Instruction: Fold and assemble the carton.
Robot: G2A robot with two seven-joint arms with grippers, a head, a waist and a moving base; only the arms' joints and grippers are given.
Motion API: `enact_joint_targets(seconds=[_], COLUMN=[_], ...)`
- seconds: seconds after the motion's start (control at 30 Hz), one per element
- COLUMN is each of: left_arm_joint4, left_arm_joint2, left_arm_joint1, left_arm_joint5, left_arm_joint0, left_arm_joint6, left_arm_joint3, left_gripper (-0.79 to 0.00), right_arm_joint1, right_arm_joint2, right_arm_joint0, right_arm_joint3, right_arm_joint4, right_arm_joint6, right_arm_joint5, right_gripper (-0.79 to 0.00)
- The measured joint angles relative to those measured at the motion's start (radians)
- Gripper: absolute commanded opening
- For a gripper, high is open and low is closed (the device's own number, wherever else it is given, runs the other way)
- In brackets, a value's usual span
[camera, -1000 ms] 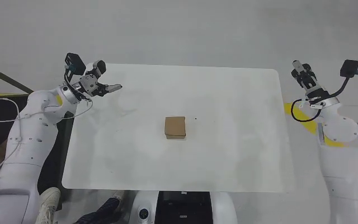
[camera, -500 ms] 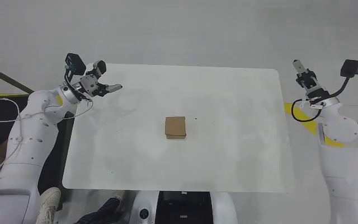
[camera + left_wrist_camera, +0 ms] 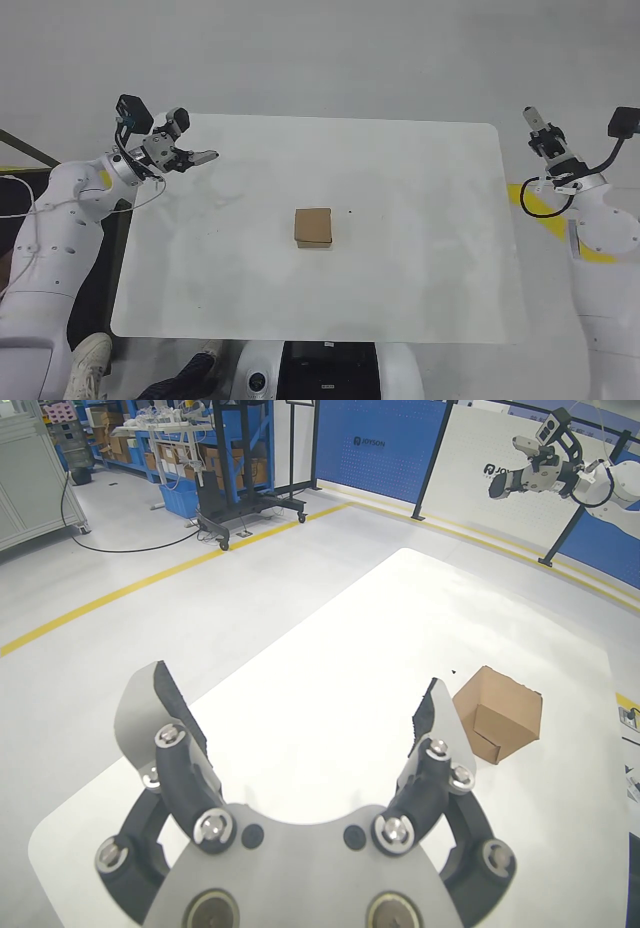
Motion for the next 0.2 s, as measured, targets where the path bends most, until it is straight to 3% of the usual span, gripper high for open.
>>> enact_joint_targets(seconds=[0.2], left_arm_joint4=[0.000], left_arm_joint2=[0.000], left_arm_joint1=[0.000], left_arm_joint5=[0.000], left_arm_joint0=[0.000], left_arm_joint6=[0.000], left_arm_joint3=[0.000], left_gripper=[-0.001], right_arm_joint1=[0.000], right_arm_joint2=[0.000], right_arm_joint0=[0.000], right_arm_joint3=[0.000], right_arm_joint4=[0.000], right_arm_joint6=[0.000], right_arm_joint5=[0.000], right_gripper=[0.000])
